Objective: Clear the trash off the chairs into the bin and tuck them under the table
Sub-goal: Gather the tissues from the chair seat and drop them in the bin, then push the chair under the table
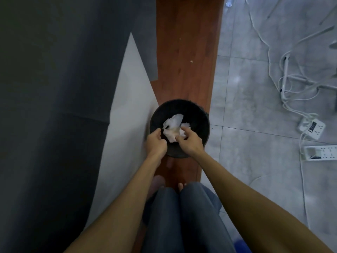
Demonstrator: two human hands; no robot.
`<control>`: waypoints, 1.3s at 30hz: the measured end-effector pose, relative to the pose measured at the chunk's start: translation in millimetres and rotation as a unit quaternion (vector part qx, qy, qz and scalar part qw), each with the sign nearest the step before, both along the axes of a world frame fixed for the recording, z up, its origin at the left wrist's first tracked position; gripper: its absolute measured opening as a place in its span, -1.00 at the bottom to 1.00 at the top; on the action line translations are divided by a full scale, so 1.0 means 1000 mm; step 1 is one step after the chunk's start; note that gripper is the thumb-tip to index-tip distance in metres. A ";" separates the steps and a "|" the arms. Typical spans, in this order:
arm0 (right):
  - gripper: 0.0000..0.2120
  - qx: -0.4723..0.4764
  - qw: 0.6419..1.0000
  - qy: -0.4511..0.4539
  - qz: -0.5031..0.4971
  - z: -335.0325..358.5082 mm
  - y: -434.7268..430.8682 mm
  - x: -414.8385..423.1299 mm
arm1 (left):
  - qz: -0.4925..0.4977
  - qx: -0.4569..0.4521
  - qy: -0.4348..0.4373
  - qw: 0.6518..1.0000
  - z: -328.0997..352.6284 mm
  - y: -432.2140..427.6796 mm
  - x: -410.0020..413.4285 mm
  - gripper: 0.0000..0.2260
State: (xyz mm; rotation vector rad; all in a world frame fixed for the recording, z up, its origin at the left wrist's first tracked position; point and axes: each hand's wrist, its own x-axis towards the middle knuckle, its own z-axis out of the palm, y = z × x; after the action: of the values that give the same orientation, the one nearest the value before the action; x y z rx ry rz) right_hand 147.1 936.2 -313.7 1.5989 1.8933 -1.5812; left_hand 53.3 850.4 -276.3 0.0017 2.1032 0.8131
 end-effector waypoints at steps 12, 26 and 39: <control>-0.48 -0.002 0.993 0.106 0.044 0.283 -0.058 0.024 | 0.009 0.065 0.052 0.996 0.271 -0.052 0.025 -0.56; -0.61 0.002 0.952 0.209 0.225 0.422 -0.196 -0.010 | 0.235 0.128 0.128 0.955 0.405 -0.260 0.015 -0.63; -0.62 -0.036 0.852 0.231 0.469 0.475 -0.443 -0.025 | 0.476 0.125 0.184 0.851 0.455 -0.538 0.077 -0.65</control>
State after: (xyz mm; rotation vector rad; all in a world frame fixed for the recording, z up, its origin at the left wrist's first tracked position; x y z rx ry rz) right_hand 121.8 493.5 161.5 0.0914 2.2371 -1.5485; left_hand 130.3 312.7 178.5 -0.8705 2.2939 1.7795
